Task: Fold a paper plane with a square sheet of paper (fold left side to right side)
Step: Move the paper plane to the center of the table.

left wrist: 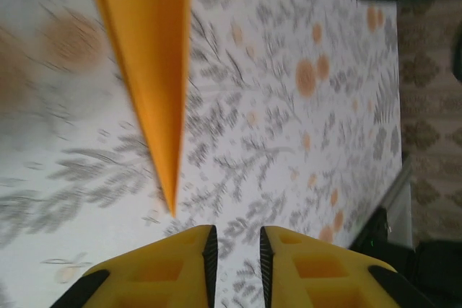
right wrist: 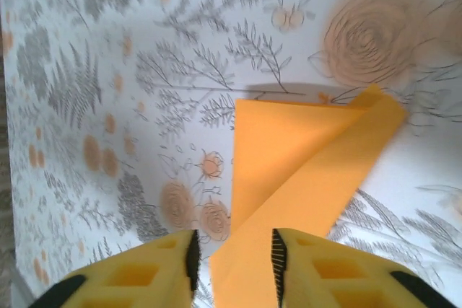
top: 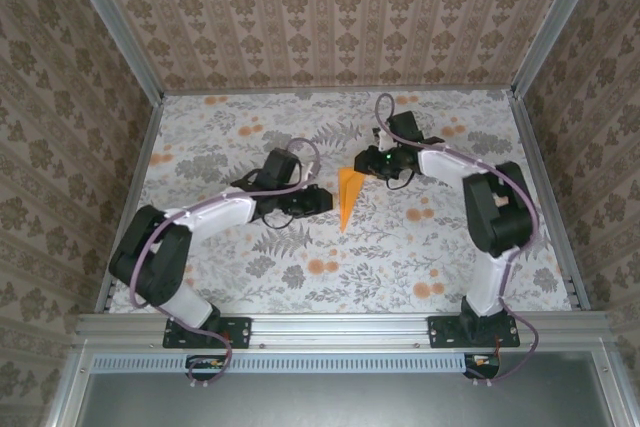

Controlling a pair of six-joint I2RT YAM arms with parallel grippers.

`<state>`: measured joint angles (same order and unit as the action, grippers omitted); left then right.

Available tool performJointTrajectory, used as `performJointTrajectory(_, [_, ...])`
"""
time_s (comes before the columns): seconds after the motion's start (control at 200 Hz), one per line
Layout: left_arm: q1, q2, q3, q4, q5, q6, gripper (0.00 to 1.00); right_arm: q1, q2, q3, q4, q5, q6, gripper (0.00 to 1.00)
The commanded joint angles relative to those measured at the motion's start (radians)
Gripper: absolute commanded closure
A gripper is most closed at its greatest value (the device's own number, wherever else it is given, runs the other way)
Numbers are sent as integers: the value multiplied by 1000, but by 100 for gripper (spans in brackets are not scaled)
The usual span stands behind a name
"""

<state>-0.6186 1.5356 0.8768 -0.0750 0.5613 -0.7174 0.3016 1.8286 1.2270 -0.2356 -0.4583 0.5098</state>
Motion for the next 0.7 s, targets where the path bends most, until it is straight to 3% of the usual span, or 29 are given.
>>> performJointTrajectory(0.0, [56,-60,-36,-10,-124,21,73,28,-122,-74,-69,186,-10,54])
performJointTrajectory(0.225, [115,-115,-44,0,-267,16,62,163,-120,-70,-169,365,44,33])
performJointTrajectory(0.38, [123,-124,-49,9,-297,9,56,239,-24,-5,-187,451,76,30])
performJointTrajectory(0.56, [125,-131,-62,5,-299,6,53,263,63,52,-217,512,74,38])
performJointTrajectory(0.695, [126,-131,-53,-7,-297,12,53,263,87,67,-236,501,70,55])
